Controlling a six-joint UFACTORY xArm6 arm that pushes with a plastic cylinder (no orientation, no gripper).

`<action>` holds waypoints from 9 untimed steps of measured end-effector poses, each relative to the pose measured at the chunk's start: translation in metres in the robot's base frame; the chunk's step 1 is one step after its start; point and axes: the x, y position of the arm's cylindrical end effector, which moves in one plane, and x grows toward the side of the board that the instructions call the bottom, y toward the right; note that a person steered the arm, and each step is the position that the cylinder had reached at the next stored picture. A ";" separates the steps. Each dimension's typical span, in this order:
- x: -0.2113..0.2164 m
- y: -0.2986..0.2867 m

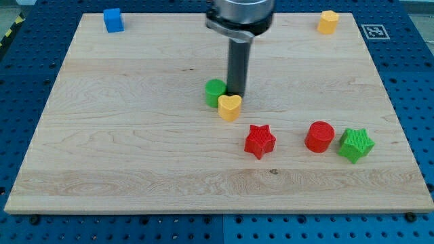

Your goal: Push the green circle towards the center left

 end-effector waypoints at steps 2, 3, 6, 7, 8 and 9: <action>0.000 -0.072; 0.005 -0.089; 0.064 -0.142; 0.065 -0.164; 0.065 -0.165; 0.053 -0.165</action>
